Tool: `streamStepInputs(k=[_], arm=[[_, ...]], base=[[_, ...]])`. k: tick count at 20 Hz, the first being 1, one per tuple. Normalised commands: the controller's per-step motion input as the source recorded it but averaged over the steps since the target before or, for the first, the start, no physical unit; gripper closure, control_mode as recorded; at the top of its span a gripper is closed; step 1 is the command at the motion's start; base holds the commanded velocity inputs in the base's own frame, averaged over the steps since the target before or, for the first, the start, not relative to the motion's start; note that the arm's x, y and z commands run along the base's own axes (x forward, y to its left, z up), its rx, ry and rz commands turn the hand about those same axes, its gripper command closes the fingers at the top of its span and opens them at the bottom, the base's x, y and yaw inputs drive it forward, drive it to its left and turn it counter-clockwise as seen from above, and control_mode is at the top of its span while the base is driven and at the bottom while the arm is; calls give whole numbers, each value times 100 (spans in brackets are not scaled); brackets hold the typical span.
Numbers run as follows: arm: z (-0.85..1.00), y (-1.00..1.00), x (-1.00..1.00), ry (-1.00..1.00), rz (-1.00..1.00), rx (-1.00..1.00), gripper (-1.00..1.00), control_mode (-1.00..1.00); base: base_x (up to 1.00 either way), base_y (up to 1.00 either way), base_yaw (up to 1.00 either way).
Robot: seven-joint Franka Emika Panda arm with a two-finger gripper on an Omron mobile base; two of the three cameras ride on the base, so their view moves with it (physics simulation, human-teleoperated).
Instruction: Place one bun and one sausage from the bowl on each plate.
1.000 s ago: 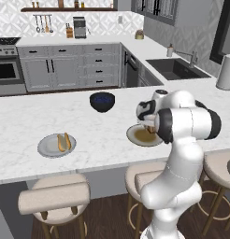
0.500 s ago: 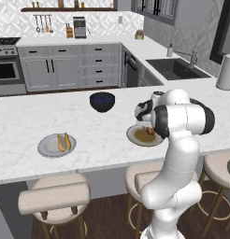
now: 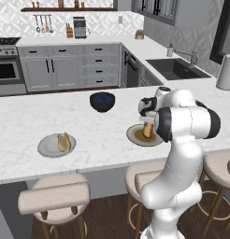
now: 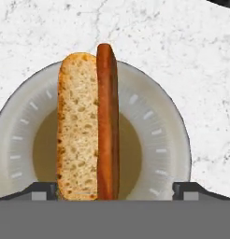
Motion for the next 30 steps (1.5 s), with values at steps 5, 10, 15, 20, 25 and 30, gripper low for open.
streamStepInputs(k=[5, 10, 15, 20, 25, 30], arm=[[100, -92, -61, -34, -2, 11, -100, -100], [93, -91, -1, -15, -9, 2, -100, -100], [17, -61, 91, 23, -9, 0, -100, -100], [-25, -15, 80, 27, 0, 0, -100, -100], [-57, -29, 42, 19, -2, 1, -100, -100], [-46, -26, 20, 3, -6, 8, -100, -100]], base=[[0, 0, 0], [0, 0, 0], [0, 0, 0], [0, 0, 0], [0, 0, 0], [0, 0, 0]])
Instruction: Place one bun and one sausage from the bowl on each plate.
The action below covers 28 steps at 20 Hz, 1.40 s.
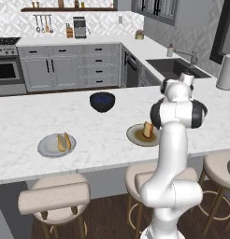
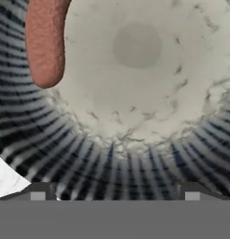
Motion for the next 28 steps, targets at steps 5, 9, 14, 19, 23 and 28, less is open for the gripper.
streamStepInputs(k=[5, 9, 14, 19, 23, 28], arm=[[-29, -4, 6, 0, -2, 3, -100, -100], [-53, -5, -23, 0, 0, 0, -100, -100], [-34, 0, -18, 0, 0, 0, -100, -100], [-9, 5, -2, 0, 0, 0, -100, -100], [0, 3, 17, 0, 0, 0, -100, -100], [0, -3, 39, -5, -2, 0, -100, -100]], base=[[0, 0, 0], [0, 0, 0], [0, 0, 0], [0, 0, 0], [0, 0, 0], [0, 0, 0]])
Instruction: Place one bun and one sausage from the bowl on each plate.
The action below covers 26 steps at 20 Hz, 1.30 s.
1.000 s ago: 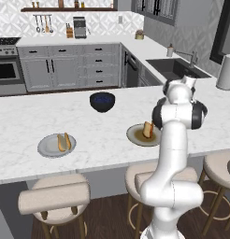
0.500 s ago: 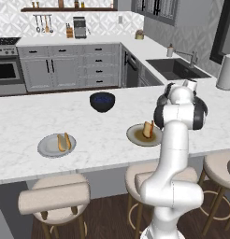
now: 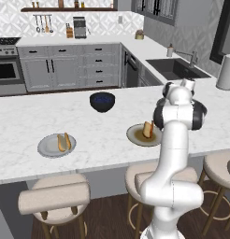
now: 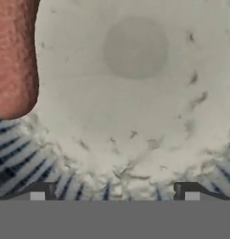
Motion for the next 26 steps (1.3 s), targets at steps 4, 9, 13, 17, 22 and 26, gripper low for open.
streamStepInputs(k=[4, 9, 13, 17, 22, 26], arm=[[-8, -27, 44, -2, -11, -1, -100, -100], [-38, -7, -46, 9, -8, -5, -100, -100], [-14, 11, -100, 18, -1, 0, -100, -100], [27, 30, 1, -5, -7, 0, -100, -100], [19, -2, 100, -23, -25, 0, -100, -100], [-7, -2, 75, -10, -17, 8, -100, -100]], base=[[0, 0, 0], [0, 0, 0], [0, 0, 0], [0, 0, 0], [0, 0, 0], [0, 0, 0]])
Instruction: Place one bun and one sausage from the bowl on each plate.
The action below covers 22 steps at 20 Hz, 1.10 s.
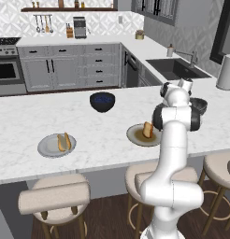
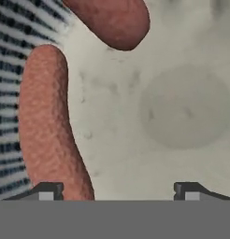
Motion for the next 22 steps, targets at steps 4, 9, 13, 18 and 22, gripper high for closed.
streamStepInputs(k=[4, 9, 13, 18, 22], arm=[[-2, 3, 3, -2, -1, 1, -100, -100], [2, -9, -46, -15, 0, 1, -100, -100], [-4, 14, 0, -5, 0, 0, -100, -100], [-2, 46, 9, -5, 0, 0, -100, -100], [-15, 15, 7, -1, 0, -1, -100, -100]], base=[[0, 0, 0], [0, 0, 0], [0, 0, 0], [0, 0, 0], [0, 0, 0]])
